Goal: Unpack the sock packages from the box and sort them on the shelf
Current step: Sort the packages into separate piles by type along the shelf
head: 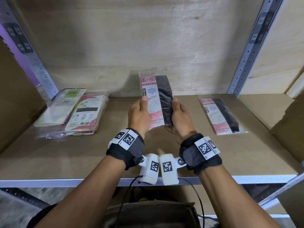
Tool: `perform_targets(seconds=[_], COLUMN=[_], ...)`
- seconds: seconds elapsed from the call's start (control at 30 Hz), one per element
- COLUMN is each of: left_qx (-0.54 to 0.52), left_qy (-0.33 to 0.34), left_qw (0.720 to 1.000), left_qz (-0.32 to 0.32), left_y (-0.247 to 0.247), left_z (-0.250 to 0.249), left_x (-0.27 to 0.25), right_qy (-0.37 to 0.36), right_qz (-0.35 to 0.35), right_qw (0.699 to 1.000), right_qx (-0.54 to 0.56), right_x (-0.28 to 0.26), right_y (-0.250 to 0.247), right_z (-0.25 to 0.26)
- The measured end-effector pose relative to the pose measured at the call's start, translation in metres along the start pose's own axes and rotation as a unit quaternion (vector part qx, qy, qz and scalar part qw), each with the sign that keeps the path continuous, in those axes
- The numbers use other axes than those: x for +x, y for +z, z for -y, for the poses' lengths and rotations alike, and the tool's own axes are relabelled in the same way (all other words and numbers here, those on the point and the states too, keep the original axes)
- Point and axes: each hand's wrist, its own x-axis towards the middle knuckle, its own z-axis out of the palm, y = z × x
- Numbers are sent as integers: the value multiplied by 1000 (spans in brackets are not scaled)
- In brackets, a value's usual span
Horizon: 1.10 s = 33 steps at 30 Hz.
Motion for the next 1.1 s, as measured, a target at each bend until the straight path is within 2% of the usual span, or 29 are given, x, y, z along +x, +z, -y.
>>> perform_targets(seconds=[0.17, 0.23, 0.3, 0.37, 0.47, 0.53, 0.6, 0.73, 0.83, 0.97, 1.1], left_qx=[-48, -6, 94, 173, 135, 122, 137, 143, 143, 130, 130], left_qy=[-10, -9, -6, -34, -106, -108, -98, -87, -78, -96, -118], left_qw=[999, 1000, 995, 979, 959, 947, 940, 942, 943, 938, 931], left_qz=[4, 15, 43, 105, 226, 278, 296, 291, 291, 306, 319], left_y=[-1, -6, -12, -20, -25, -20, -8, 26, 64, 121, 168], left_z=[4, 6, 4, 0, -6, -9, -9, -10, -8, -3, 4], left_x=[1, 4, 9, 11, 5, 0, -3, -1, 3, 4, 3], right_qy=[-5, -2, 2, -4, -15, -7, 10, 38, 22, 5, 25], right_qz=[21, 35, 48, 47, 23, 8, -8, -17, -58, -136, -146], right_qw=[999, 999, 997, 989, 976, 968, 962, 949, 938, 905, 882], right_qx=[35, 13, -64, -143, -216, -251, -273, -312, -340, -404, -447], right_x=[-5, -3, 1, 6, 13, 15, 17, 19, 20, 21, 21], right_y=[2, -1, -8, -19, -37, -47, -58, -87, -118, -159, -191], right_z=[3, 2, 0, -2, 0, 2, 3, 14, 26, 38, 40])
